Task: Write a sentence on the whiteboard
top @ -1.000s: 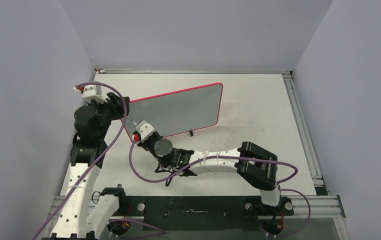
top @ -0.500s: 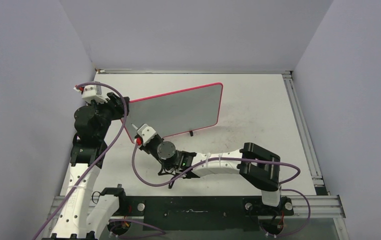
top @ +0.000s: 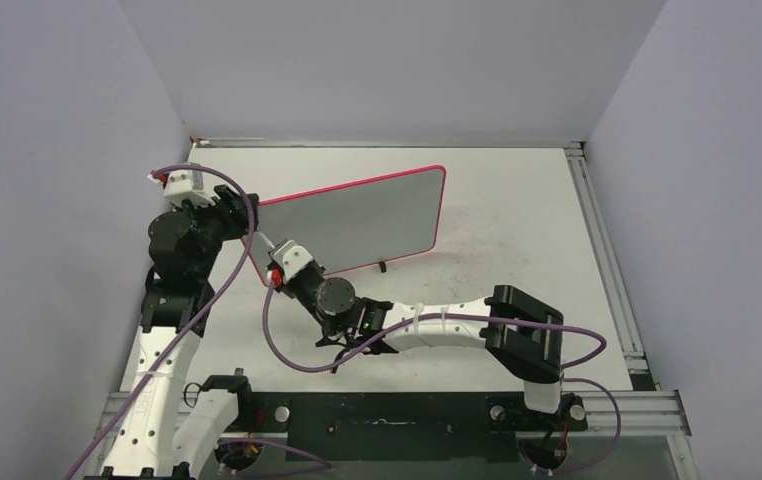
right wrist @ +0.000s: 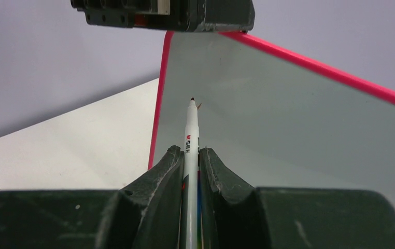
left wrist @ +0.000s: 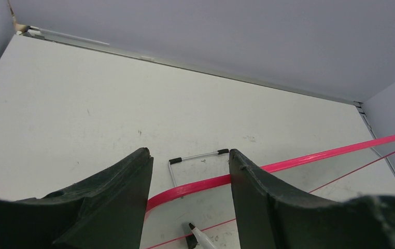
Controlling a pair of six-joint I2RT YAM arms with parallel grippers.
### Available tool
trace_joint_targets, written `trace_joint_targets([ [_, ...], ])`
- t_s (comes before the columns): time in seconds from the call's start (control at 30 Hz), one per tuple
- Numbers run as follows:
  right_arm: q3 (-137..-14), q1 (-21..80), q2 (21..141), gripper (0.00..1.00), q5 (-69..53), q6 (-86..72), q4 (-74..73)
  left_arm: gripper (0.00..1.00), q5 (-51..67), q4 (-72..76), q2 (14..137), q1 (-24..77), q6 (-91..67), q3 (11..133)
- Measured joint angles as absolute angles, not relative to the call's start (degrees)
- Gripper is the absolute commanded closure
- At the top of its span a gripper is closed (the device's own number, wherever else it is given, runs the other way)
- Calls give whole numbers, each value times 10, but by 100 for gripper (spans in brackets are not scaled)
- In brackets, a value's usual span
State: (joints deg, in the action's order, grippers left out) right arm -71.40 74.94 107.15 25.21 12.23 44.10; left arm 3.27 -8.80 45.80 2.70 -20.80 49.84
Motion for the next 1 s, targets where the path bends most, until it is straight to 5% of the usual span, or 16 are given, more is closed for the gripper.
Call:
trace_joint_targets([
  [1.0,-720,735,1084,95,279,119,436,47,25,-87,458,27,-208,498],
])
